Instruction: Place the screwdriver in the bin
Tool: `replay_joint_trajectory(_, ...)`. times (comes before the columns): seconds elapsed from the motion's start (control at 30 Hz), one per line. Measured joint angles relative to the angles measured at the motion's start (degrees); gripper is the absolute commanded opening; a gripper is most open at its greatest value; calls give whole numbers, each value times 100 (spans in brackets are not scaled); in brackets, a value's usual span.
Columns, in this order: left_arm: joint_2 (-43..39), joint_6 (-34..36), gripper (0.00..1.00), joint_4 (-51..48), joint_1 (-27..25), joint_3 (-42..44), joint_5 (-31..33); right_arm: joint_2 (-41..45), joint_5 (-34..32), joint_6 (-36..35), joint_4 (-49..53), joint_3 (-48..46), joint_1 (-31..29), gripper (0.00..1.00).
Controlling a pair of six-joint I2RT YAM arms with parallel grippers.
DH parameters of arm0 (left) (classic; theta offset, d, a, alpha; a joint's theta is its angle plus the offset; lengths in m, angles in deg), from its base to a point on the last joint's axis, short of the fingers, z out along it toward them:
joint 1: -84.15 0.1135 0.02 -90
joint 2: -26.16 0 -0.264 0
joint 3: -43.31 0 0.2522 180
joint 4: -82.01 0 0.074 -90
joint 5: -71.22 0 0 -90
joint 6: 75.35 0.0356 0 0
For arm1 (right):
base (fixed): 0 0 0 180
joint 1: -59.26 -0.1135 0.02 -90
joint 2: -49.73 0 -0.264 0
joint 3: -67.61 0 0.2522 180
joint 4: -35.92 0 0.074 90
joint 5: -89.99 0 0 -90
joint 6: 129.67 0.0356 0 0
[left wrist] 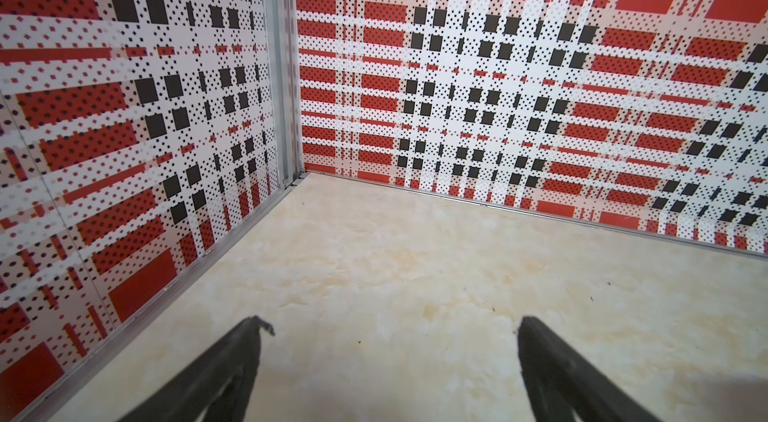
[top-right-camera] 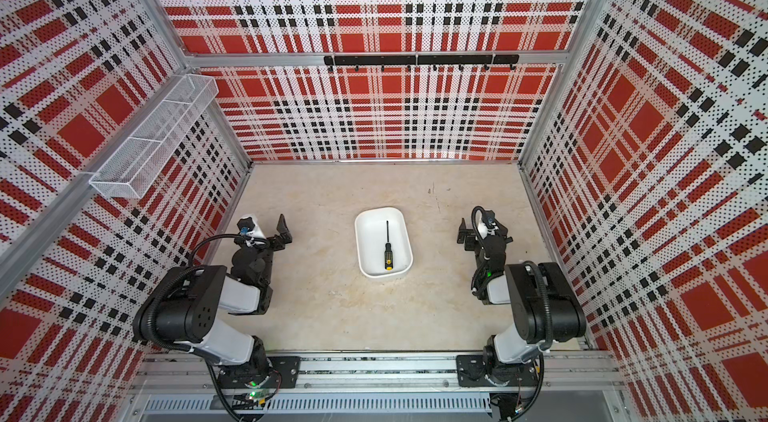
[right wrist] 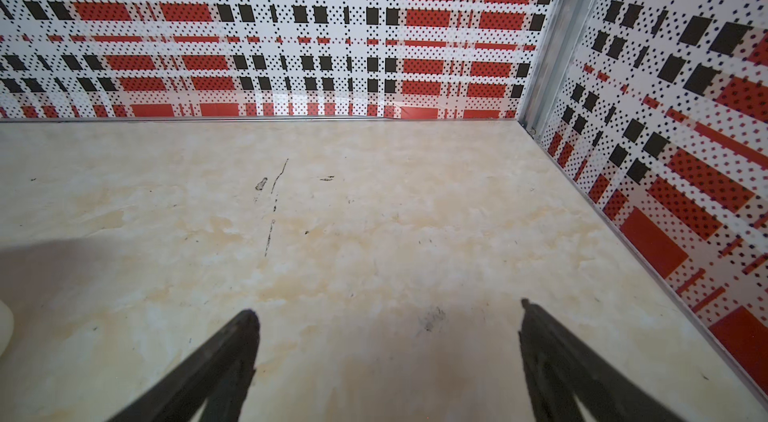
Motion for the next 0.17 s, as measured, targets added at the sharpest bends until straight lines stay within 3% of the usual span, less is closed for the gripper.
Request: replay_joint_trajectory(0.17,-2,0,98,-2,0,0,7,0,0,0,2,-2,0,100)
